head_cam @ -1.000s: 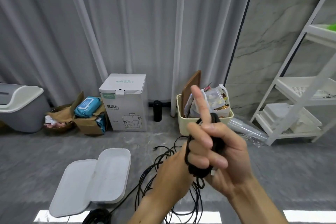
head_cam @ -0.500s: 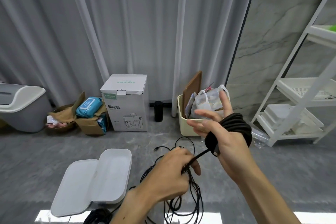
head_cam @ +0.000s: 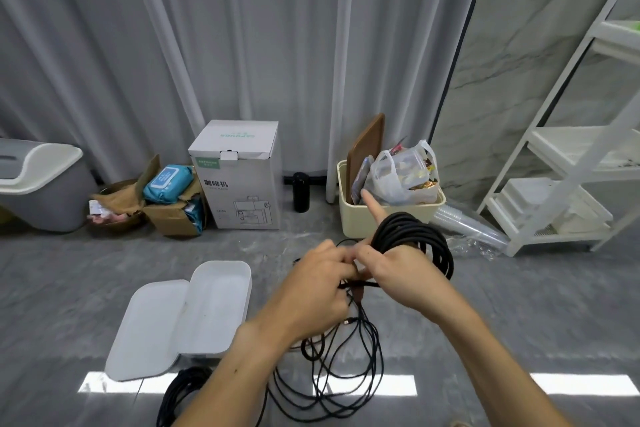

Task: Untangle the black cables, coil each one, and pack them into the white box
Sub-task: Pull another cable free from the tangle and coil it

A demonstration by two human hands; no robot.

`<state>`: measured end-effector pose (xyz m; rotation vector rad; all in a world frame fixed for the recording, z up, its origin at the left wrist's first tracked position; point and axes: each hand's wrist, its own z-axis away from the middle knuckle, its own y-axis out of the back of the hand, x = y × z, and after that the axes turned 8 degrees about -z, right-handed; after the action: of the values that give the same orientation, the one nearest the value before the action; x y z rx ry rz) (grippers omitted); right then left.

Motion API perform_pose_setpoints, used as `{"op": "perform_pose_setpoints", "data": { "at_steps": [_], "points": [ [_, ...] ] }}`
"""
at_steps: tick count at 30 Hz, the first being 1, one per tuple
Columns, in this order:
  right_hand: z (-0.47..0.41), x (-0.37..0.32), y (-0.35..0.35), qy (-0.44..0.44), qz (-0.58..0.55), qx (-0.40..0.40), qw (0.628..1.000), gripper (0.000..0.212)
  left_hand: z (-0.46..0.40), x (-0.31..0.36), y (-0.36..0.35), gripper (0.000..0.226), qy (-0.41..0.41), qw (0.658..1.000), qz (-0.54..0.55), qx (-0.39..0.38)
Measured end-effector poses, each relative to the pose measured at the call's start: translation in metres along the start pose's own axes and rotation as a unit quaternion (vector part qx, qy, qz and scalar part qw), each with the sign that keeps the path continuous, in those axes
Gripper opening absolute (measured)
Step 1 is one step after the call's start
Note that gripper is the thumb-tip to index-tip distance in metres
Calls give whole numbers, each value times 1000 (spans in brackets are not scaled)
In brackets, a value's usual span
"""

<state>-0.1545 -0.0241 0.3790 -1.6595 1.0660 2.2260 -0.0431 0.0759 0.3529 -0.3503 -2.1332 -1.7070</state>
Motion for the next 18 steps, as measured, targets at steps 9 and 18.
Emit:
{"op": "perform_pose_setpoints", "data": {
  "at_steps": [9, 18],
  "points": [
    [7, 2, 10, -64, 33, -102, 992, 32, -1, -13, 0, 22, 12, 999, 25, 26],
    [12, 3, 23, -78, -28, -199, 976, 40, 7, -23, 15, 35, 52, 995, 69, -44]
  ]
}}
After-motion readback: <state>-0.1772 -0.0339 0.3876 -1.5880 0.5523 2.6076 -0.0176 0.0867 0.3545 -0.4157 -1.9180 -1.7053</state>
